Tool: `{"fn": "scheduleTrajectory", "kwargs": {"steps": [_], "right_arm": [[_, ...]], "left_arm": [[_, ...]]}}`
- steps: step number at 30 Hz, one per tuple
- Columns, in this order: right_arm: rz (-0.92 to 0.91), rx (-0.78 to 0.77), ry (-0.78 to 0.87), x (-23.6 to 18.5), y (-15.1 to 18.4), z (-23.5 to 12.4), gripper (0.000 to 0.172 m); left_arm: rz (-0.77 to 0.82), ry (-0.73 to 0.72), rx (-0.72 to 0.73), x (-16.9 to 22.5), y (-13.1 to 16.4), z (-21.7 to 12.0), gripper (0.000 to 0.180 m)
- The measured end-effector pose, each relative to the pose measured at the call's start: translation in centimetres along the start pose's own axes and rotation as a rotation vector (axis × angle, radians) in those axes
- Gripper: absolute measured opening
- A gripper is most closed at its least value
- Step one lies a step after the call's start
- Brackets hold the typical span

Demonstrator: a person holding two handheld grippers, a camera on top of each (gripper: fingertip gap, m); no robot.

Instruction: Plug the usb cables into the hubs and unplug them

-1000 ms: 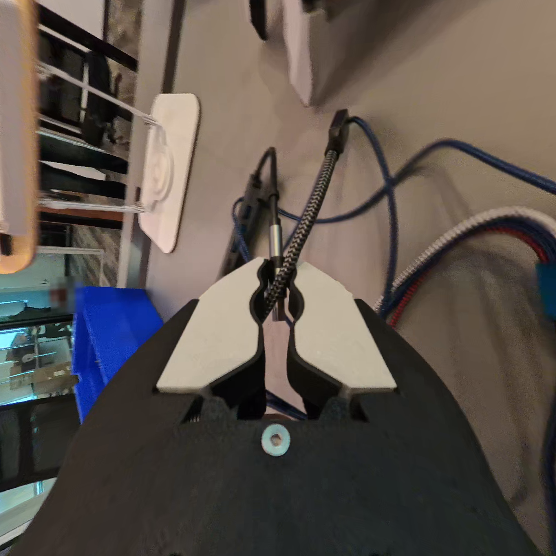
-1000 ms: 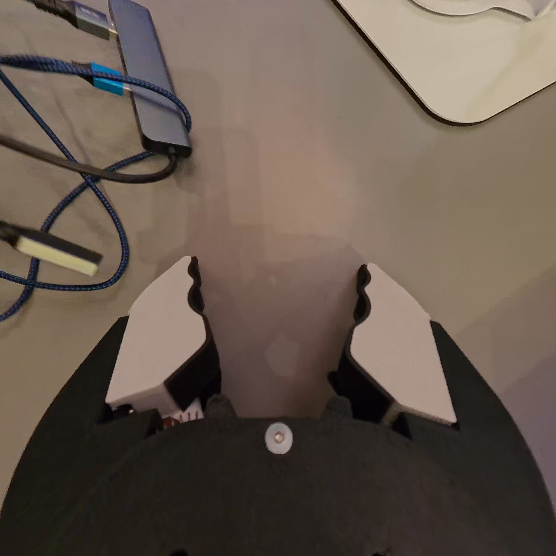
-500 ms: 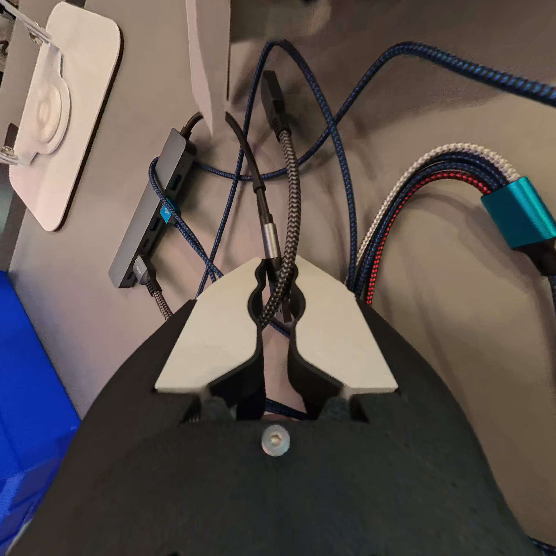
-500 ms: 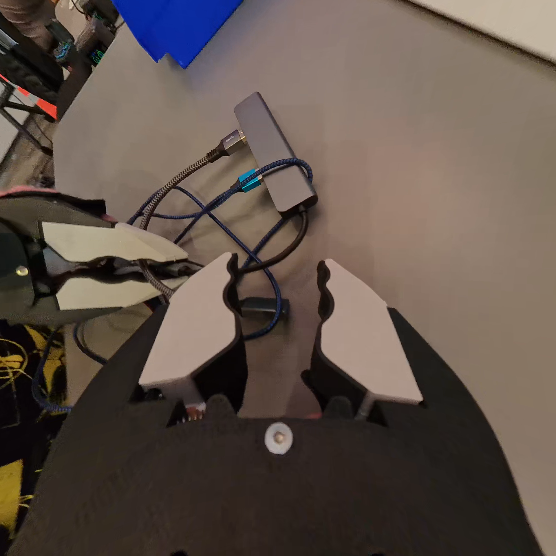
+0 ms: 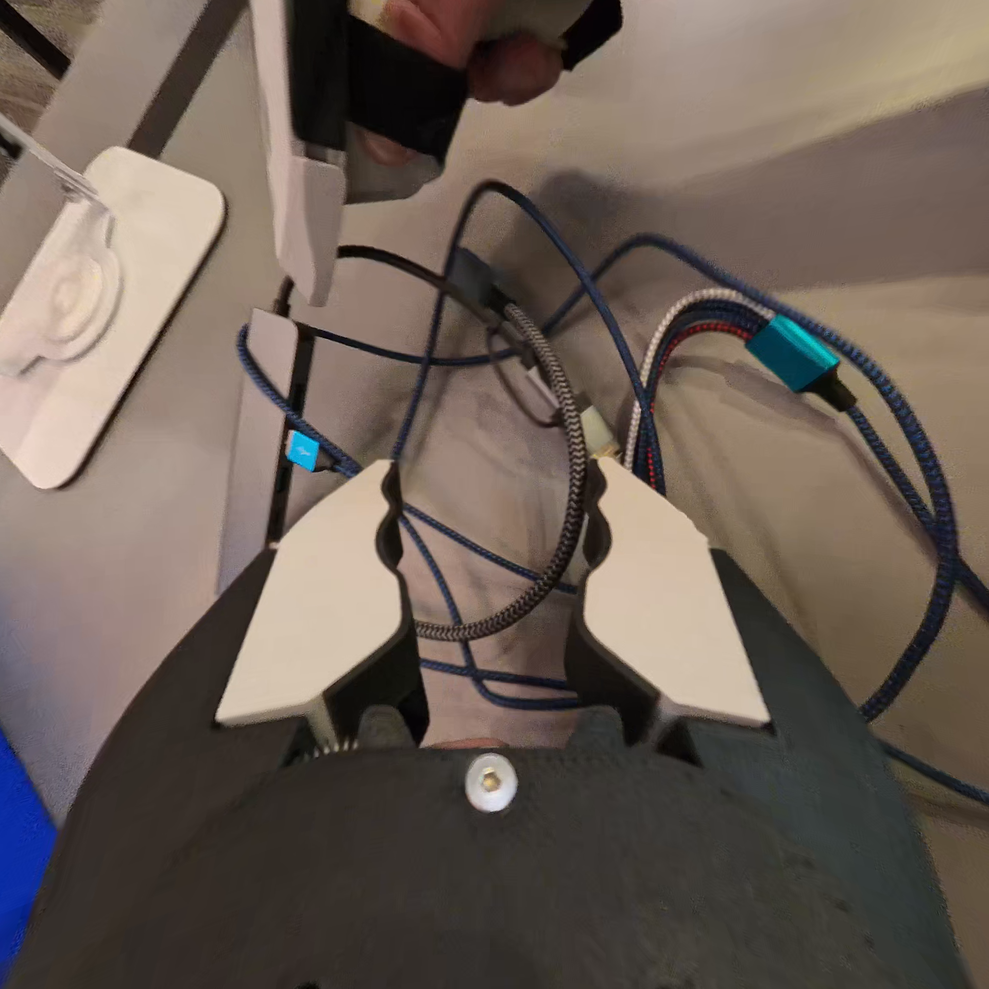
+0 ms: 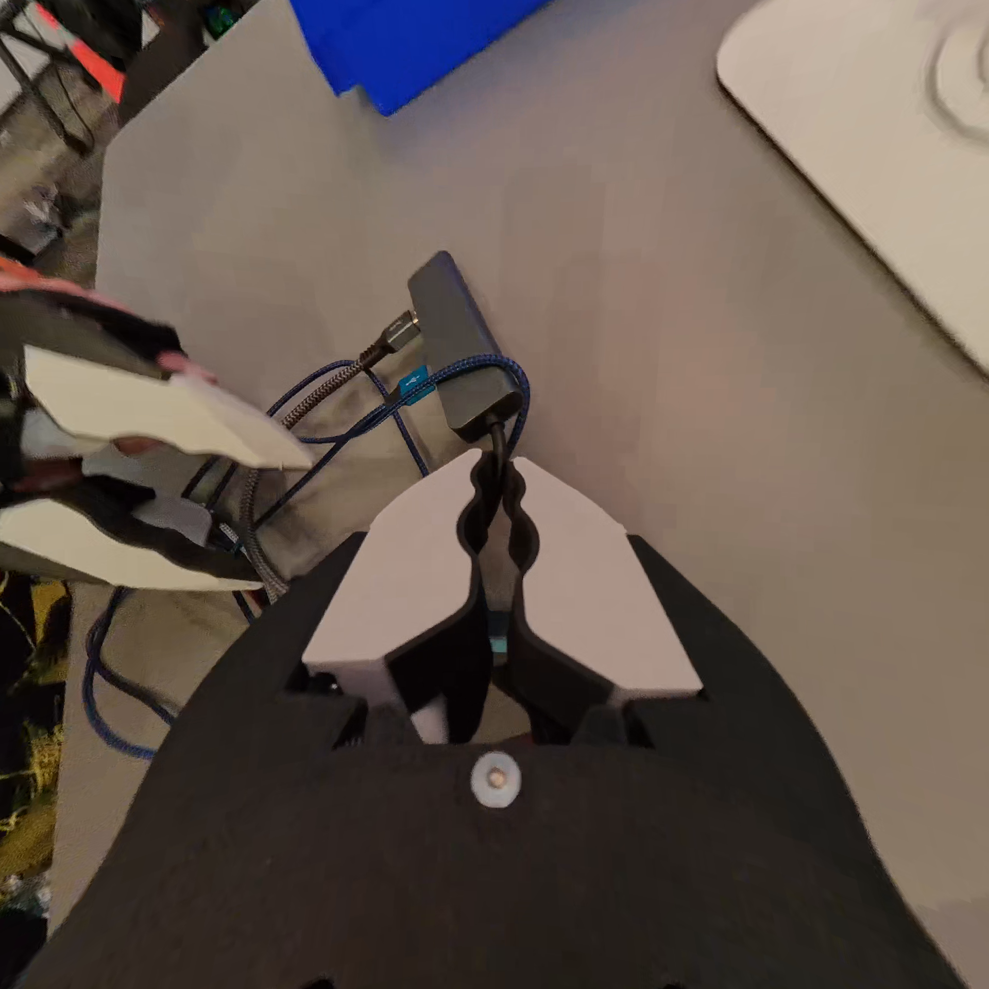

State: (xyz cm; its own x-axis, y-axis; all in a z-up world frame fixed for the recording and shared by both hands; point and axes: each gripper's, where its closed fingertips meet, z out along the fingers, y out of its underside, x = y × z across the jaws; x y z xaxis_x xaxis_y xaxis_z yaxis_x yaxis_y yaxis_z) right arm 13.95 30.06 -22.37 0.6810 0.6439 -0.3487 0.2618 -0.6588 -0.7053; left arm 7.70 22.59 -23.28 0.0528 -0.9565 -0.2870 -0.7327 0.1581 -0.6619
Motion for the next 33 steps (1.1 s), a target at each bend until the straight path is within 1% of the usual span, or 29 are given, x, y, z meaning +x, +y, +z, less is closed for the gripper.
{"fn": "scheduleTrajectory", "kwargs": {"steps": [2,5,6,8,10,11,12,13,14,15,16,17,18,20,21,22,24,25,26,28,29,31,33], "right_arm": [[-0.088,-0.026,0.024,-0.6,-0.9,-1.0,0.003],[-0.213,-0.053,0.049,-1.5,-2.1,-2.5,0.002],[-0.253,-0.049,0.051,-1.8,-2.6,-2.9,0.002],[-0.321,-0.05,0.052,-2.4,-3.2,-3.7,0.002],[-0.413,-0.048,0.05,-3.0,-3.6,-4.2,0.002],[-0.448,-0.043,0.036,-3.5,-3.9,-4.5,0.002],[-0.485,-0.038,0.019,-4.0,-4.1,-4.7,0.002],[-0.521,-0.038,0.013,-4.4,-4.3,-4.8,0.002],[-0.555,-0.04,0.014,-4.7,-4.6,-5.0,0.002],[-0.585,-0.039,0.013,-5.0,-4.8,-5.2,0.002],[-0.605,-0.037,0.009,-5.3,-5.1,-5.4,0.002],[-0.623,-0.037,0.009,-5.5,-5.3,-5.6,0.002],[-0.641,-0.039,0.009,-5.6,-5.5,-5.8,0.002],[-0.666,-0.037,0.013,-5.7,-5.9,-6.1,0.002],[-0.671,-0.033,0.024,-5.6,-6.3,-6.2,0.002],[-0.669,-0.024,0.05,-5.2,-6.7,-6.4,0.002],[-0.617,0.012,0.119,-4.1,-7.9,-6.9,0.004],[-0.577,0.037,0.142,-3.8,-8.4,-7.4,0.025],[-0.551,0.069,0.158,-3.8,-8.8,-8.1,0.033],[-0.525,0.123,0.146,-5.0,-8.9,-9.4,0.026],[-0.505,0.123,0.108,-6.0,-8.4,-9.6,0.023],[-0.46,0.11,-0.018,-8.7,-7.0,-8.9,0.024],[-0.434,0.116,-0.048,-9.8,-6.1,-7.1,0.026]], "left_arm": [[-0.012,0.026,0.06,-1.1,-1.4,-1.5,0.069],[-0.061,0.099,0.151,-3.7,-3.5,-4.0,0.067],[-0.065,0.105,0.165,-5.1,-3.8,-4.5,0.064],[-0.061,0.13,0.14,-7.8,-3.7,-4.8,0.068],[-0.038,0.197,0.133,-9.6,-3.5,-4.2,0.066],[-0.034,0.255,0.099,-10.0,-3.0,-3.4,0.07],[-0.026,0.327,0.068,-9.9,-2.6,-2.6,0.075],[-0.021,0.398,0.055,-9.5,-2.4,-1.8,0.075],[-0.017,0.499,0.035,-8.6,-2.0,-1.2,0.075],[-0.015,0.57,0.001,-7.9,-1.5,-0.6,0.074],[-0.007,0.604,-0.03,-7.6,-1.0,0.1,0.071],[0.001,0.662,-0.044,-6.8,-0.6,0.3,0.066],[0.003,0.729,-0.037,-5.8,-0.7,0.1,0.055],[-0.007,0.791,0.005,-4.8,-1.5,0.0,0.015],[-0.013,0.801,0.017,-4.5,-1.8,0.0,0.013],[-0.038,0.776,0.048,-4.8,-2.3,0.3,0.012],[-0.126,0.783,0.131,-5.4,-3.6,0.2,0.009],[-0.168,0.767,0.17,-6.0,-4.0,0.2,0.009],[-0.214,0.746,0.184,-6.6,-4.2,0.4,0.008],[-0.254,0.721,0.233,-7.1,-4.7,0.4,0.009],[-0.286,0.705,0.251,-7.4,-5.0,0.3,0.009],[-0.32,0.695,0.278,-7.5,-5.5,0.1,0.008],[-0.338,0.698,0.293,-7.3,-6.2,-0.2,0.008]]}}
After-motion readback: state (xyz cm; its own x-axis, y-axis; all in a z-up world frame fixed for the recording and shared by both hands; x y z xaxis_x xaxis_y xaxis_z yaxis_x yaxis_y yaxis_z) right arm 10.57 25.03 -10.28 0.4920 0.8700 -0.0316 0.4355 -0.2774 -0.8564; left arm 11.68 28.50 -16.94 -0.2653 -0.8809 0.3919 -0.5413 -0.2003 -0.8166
